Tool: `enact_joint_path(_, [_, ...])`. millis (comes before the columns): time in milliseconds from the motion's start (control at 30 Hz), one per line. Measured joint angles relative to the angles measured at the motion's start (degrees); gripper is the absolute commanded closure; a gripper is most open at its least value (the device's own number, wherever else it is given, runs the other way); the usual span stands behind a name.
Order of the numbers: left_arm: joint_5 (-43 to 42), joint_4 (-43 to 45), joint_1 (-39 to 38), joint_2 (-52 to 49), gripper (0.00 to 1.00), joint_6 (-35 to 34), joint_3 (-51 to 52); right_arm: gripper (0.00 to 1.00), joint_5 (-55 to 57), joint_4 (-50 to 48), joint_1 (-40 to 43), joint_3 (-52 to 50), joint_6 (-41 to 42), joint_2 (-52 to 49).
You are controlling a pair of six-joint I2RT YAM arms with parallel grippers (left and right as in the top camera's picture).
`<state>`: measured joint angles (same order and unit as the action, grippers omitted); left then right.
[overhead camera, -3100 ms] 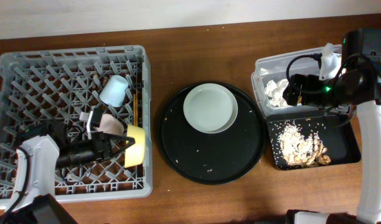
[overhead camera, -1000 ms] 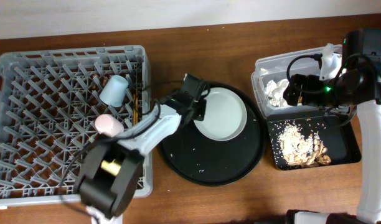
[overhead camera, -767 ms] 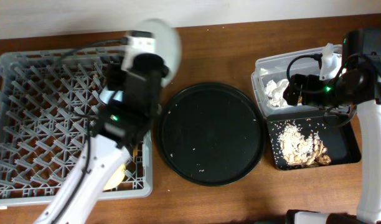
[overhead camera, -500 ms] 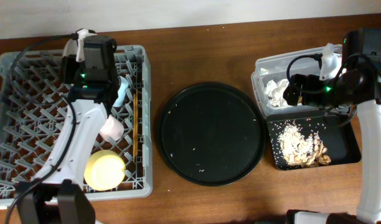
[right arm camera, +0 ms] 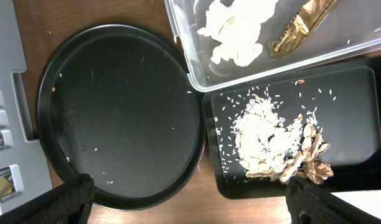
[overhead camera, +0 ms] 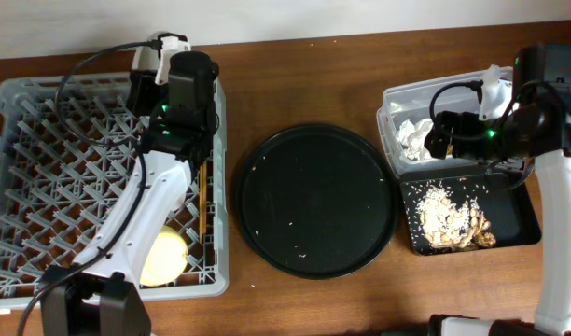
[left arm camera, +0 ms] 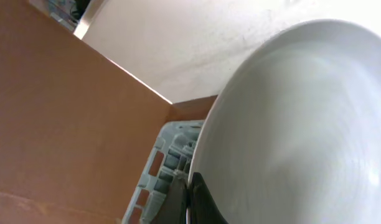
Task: Sort waste into correct bins and load items into the dishwasher rack
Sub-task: 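Stand the white plate upright in the rack with the left gripper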
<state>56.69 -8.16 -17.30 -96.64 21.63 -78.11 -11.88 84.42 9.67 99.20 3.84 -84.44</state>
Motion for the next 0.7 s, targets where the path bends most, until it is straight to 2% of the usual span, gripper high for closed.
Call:
enact_joint_path(100, [0.37, -1.95, -1.09, -0.52, 1.0, 0.0, -0.02, 0.01, 0.0, 0.0, 0.0, 0.0, -0.02, 0.0])
enact_joint_path(200, [1.4, -3.32, -2.12, -6.01, 1.0, -0.17, -0.09, 0.01, 0.0, 0.0, 0.0, 0.0, 0.0, 0.0])
enact_joint_path(233, [3.91, -3.15, -2.43, -8.55, 0.67, -0.22, -0.11, 0.01, 0.0, -0.04, 0.0, 0.0, -0.02, 0.0])
enact_joint_path(267, [4.31, -3.15, -2.29, -8.7, 0.26, -0.26, -0.11, 0.01, 0.0, 0.0, 0.0, 0.0, 0.0, 0.0])
enact_joint_path(300, [4.63, -3.13, -2.56, -8.72, 0.05, -0.57, -0.11, 0.01, 0.0, -0.02, 0.0, 0.0, 0.02, 0.0])
enact_joint_path(400, [4.2, -3.15, -3.58, -9.03, 0.05, -3.85, -0.11, 0.02, 0.0, -0.02, 0.0, 0.0, 0.0, 0.0])
enact_joint_path(467, [0.15, -5.73, -4.04, -8.2, 0.01, -4.35, -0.11, 0.01, 0.0, -0.02, 0.0, 0.0, -0.02, 0.0])
enact_joint_path(533, [-12.87, -10.14, -3.89, -1.97, 0.01, -7.54, -0.07, 0.02, 0.0, -0.09, 0.0, 0.02, 0.0, 0.0])
enact_joint_path(600, [-31.06, -11.43, -0.11, 9.31, 0.01, -15.69, -0.17, 0.01, 0.0, -0.02, 0.0, 0.0, 0.02, 0.0])
enact_joint_path(633, [-37.29, -11.98, 2.38, 11.82, 0.01, -18.32, -0.37, 0.01, 0.0, -0.04, 0.0, 0.0, 0.02, 0.0])
enact_joint_path(667, [-55.63, -13.51, 9.94, 16.57, 0.0, -24.96, -0.44, 0.01, 0.0, -0.02, 0.0, 0.0, -0.04, 0.0])
enact_joint_path(700, [-62.42, -13.88, 14.21, 17.29, 0.01, -27.32, -0.46, 0.02, 0.0, -0.02, 0.0, 0.0, -0.04, 0.0])
